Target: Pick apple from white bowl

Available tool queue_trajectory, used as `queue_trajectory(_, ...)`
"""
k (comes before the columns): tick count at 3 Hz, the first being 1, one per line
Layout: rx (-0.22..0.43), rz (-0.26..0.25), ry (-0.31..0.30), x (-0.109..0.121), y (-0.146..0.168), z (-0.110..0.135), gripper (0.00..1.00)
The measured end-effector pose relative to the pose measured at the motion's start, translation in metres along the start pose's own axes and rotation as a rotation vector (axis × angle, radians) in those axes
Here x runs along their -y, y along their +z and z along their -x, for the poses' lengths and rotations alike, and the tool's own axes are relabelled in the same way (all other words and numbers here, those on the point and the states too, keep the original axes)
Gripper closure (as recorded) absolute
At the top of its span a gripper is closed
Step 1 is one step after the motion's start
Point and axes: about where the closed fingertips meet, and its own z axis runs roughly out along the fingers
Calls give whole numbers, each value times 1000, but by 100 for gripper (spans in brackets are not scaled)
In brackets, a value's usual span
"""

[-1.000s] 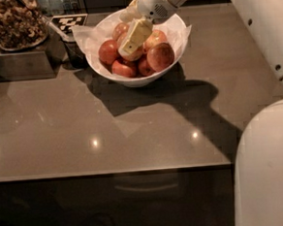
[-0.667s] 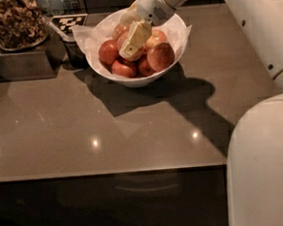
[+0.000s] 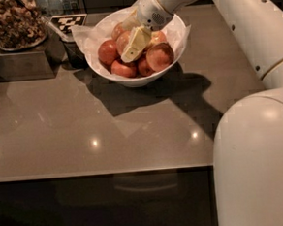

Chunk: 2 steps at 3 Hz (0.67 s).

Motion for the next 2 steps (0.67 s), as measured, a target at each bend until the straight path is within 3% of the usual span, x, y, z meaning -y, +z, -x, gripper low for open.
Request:
queue_trajectory(1,20,11,7,3,9,3,23)
queue_trajectory(2,38,28,20,1,17,2,42)
